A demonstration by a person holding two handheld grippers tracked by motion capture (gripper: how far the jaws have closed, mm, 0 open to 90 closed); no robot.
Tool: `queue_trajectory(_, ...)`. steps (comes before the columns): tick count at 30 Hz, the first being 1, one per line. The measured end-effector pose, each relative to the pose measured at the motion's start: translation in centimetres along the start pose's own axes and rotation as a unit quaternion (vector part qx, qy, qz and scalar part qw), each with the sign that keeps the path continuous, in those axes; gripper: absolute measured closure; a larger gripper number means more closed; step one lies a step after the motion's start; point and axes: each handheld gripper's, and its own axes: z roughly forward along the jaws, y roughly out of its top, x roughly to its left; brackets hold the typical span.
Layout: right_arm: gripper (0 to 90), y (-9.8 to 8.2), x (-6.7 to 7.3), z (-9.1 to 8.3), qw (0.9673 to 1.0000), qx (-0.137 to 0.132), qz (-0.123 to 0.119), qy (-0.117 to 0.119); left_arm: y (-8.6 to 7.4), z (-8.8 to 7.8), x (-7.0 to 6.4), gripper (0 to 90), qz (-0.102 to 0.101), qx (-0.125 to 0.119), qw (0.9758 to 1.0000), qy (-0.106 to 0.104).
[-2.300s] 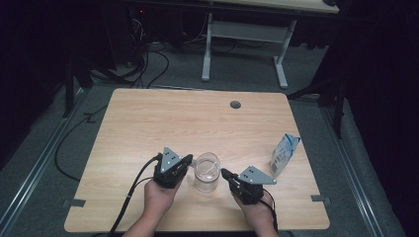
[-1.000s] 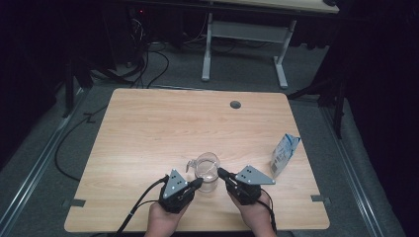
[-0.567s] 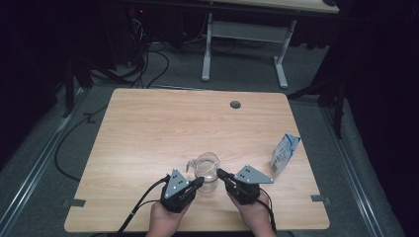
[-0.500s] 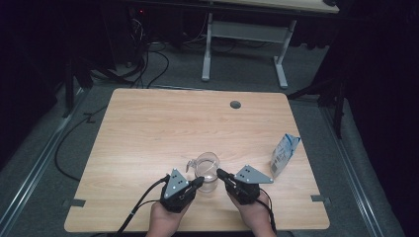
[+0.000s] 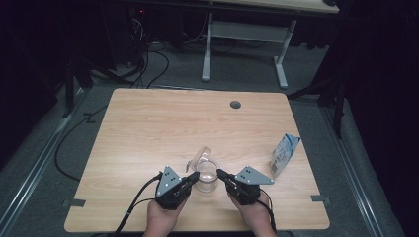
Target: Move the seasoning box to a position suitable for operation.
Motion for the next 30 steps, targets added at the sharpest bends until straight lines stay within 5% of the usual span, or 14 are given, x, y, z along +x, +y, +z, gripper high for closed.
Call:
queue_trajectory(20, 90.0, 0.0, 0.1, 0.0, 1.0000, -0.001, -0.004, -0.004, -0.3, -1.1, 1.6, 90.0, -0.012, -0.004, 0.9996, 0.026)
queue_trajectory(24, 85.6, 0.0, -0.1, -0.4, 0.9999, -0.008, 0.000, -0.011, -1.4, -1.0, 2.5, 90.0, -0.009, 0.018, 0.9992, 0.035)
queue_trajectory(30, 81.5, -0.6, -2.3, -1.1, 0.9988, -0.007, 0.031, -0.038, -2.5, -1.0, 4.0, 86.5, 0.001, 0.065, 0.9960, 0.062)
